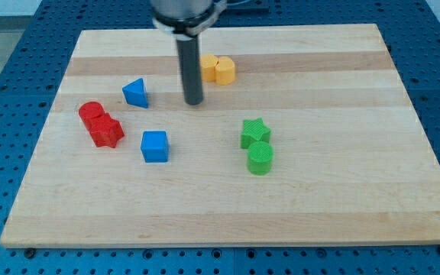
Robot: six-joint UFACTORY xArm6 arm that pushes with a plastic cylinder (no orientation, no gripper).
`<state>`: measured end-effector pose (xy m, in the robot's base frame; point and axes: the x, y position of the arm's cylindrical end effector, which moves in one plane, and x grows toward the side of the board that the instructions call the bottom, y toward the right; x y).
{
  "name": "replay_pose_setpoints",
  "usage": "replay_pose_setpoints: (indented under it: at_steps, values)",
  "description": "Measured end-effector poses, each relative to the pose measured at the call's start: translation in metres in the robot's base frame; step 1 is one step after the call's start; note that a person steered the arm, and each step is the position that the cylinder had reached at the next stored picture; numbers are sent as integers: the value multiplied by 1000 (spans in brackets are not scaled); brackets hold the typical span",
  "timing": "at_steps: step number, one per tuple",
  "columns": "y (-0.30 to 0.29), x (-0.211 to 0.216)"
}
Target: Push the blue triangle towards the top left corner of the board
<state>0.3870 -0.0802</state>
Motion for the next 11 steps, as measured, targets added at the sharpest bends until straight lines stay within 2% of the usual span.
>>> replay_pose_setpoints:
  at_steps: [1, 2, 3, 4, 5, 6, 7, 8, 9, 10, 11]
  values:
    - [-68, -4]
    - [-122, -31]
    - [-148, -74]
    - [-126, -81]
    - [-90, -64]
    - [-86, -41]
    - [-95, -15]
    - [-134, -15]
    - [-177, -53]
    - [-184, -93]
    - [-175, -93]
